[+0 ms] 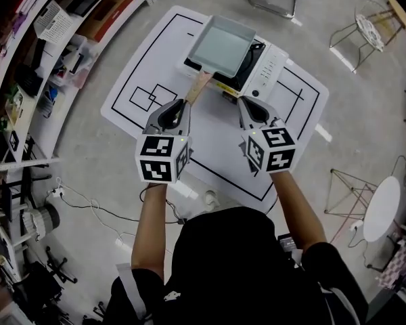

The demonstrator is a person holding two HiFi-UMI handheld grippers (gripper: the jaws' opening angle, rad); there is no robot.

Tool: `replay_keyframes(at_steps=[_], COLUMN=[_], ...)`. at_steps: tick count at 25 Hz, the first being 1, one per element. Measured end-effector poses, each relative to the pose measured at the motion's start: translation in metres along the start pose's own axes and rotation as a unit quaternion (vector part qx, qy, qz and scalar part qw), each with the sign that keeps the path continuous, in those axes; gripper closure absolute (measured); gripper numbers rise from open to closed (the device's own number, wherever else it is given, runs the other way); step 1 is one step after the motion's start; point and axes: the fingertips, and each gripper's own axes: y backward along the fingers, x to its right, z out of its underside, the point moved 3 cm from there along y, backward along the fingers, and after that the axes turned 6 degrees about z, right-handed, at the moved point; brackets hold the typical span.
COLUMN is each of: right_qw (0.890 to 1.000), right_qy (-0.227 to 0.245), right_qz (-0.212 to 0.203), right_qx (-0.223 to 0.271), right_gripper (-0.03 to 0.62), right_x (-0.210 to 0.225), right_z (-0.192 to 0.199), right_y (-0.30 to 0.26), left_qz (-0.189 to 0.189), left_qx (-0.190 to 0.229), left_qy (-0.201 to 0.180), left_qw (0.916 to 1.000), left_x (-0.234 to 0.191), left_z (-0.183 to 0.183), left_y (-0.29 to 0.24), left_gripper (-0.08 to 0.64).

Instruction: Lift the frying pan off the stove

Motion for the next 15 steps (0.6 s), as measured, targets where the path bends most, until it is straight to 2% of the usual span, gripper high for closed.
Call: replay_keyframes(at_steps=[5, 9, 15], right_qw=[1.000, 1.000, 0.999], right_qy=[-0.008, -0.016, -0.027], right_qz=[0.003, 0.002, 0.002], right_qx=[-0.008, -0.013, -0.021], right_gripper=[0.592, 0.592, 0.592], right_x=[0.011, 0.019, 0.028], right_z=[0.001, 0.002, 0.010], right_y=[-0.011, -0.015, -0.025], left_qz=[0.020, 0.027, 0.043], left_qx=[-0.054, -0.079, -0.113], left_qy=[0.000, 0.002, 0.003], left_qw=[0.9983, 0.9965, 0.9926], left_x=[-0.009, -0.012, -0.016], left_z=[-0.003, -0.004, -0.001], left_y=[-0.026, -0.041, -0.063], left_gripper=[0.503, 0.482, 0.402])
